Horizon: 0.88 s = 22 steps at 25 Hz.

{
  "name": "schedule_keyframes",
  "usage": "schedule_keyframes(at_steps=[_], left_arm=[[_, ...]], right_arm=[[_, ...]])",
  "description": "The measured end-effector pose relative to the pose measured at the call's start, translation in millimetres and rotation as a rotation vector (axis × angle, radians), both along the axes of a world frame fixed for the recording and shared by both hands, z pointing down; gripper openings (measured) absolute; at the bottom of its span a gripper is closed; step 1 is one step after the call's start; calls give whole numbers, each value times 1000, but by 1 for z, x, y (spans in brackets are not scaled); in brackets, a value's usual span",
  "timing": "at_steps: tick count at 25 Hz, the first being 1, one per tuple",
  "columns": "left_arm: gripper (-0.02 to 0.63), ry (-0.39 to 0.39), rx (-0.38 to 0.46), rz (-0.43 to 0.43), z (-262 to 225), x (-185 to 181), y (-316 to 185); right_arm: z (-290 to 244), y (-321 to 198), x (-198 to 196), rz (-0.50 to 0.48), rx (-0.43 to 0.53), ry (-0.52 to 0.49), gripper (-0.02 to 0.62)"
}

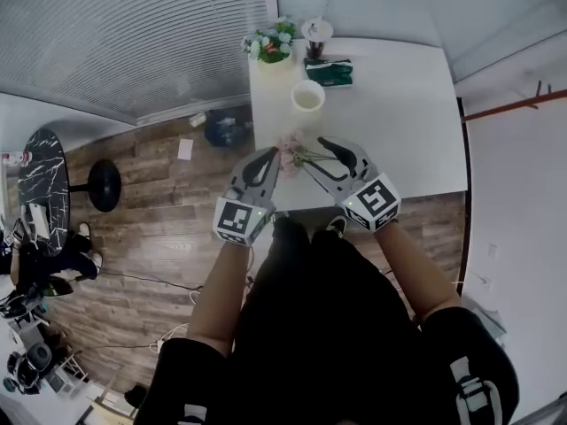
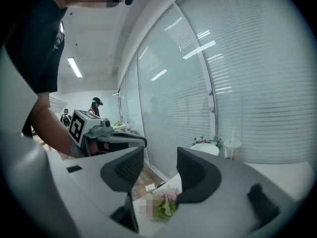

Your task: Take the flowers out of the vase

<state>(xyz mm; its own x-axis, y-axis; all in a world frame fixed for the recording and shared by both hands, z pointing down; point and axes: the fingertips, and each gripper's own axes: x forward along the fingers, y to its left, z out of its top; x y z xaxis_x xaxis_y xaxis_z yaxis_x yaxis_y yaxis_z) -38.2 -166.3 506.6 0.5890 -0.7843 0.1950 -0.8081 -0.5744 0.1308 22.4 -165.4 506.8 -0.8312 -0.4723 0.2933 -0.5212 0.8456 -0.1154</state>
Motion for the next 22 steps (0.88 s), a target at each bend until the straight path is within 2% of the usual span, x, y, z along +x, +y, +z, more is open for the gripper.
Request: schedule_keyframes(at_steps=[2, 5, 6, 13, 22], left_arm=[[12, 6, 22, 12, -25, 6, 6], [12, 7, 57, 32, -62, 18, 18], [12, 10, 67, 38, -73, 23, 22], [12, 37, 166, 68, -144, 53, 37], [12, 11, 193, 81, -158, 72, 46]], right_arm=[[-29, 6, 9, -1, 34, -50, 178], [-70, 17, 20, 1, 89, -114, 58], [-82, 20, 24, 1, 104, -133, 40], [-132, 34, 34, -18, 162, -201, 20], [-147, 44, 36, -54, 181, -211, 20]])
